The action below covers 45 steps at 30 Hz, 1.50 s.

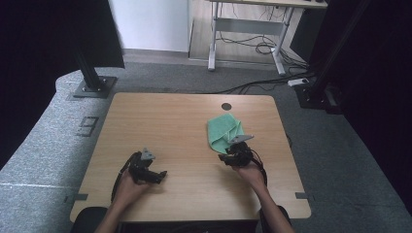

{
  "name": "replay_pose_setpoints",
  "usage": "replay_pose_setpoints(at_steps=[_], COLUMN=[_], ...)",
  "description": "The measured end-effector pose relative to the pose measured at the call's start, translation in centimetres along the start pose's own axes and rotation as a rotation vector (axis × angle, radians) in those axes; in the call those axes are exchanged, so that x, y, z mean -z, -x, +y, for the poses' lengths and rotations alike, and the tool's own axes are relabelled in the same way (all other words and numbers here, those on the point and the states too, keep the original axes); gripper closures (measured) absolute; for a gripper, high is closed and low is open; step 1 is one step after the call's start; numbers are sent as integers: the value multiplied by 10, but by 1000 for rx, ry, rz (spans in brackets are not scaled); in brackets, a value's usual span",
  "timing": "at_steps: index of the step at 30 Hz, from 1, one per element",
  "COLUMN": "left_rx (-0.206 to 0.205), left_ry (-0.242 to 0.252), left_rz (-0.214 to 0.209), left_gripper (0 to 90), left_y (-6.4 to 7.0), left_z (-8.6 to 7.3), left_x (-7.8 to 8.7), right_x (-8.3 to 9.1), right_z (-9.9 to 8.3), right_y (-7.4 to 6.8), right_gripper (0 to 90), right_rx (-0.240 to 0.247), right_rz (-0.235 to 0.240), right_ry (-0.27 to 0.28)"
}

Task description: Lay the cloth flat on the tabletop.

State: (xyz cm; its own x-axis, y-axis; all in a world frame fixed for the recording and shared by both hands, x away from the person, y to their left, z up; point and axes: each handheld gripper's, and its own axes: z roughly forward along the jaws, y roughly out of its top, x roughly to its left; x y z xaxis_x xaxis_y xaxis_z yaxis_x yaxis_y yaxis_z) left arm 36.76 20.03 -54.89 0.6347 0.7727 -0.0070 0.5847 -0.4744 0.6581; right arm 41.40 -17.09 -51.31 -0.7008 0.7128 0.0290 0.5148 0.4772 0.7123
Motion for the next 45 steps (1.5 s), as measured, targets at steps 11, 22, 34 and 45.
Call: replay_pose_setpoints(at_steps=[11, 22, 34, 45], left_rx=[0, 1, 1, 0], left_ry=[0, 1, 1, 0], left_rz=[0, 0, 0, 0], left_gripper=[0, 0, 0, 0], left_y=[0, 0, 0, 0], left_z=[0, 0, 0, 0], left_x=[0, 0, 0, 0], right_x=[-22, -47, -44, -43], right_z=[11, 12, 10, 6], right_y=[8, 20, 16, -8], right_gripper=[543, 562, 834, 832], right_rx=[-13, -30, -13, 13], right_rz=[-8, -31, -36, 32], right_ry=[-17, -57, -62, -56])
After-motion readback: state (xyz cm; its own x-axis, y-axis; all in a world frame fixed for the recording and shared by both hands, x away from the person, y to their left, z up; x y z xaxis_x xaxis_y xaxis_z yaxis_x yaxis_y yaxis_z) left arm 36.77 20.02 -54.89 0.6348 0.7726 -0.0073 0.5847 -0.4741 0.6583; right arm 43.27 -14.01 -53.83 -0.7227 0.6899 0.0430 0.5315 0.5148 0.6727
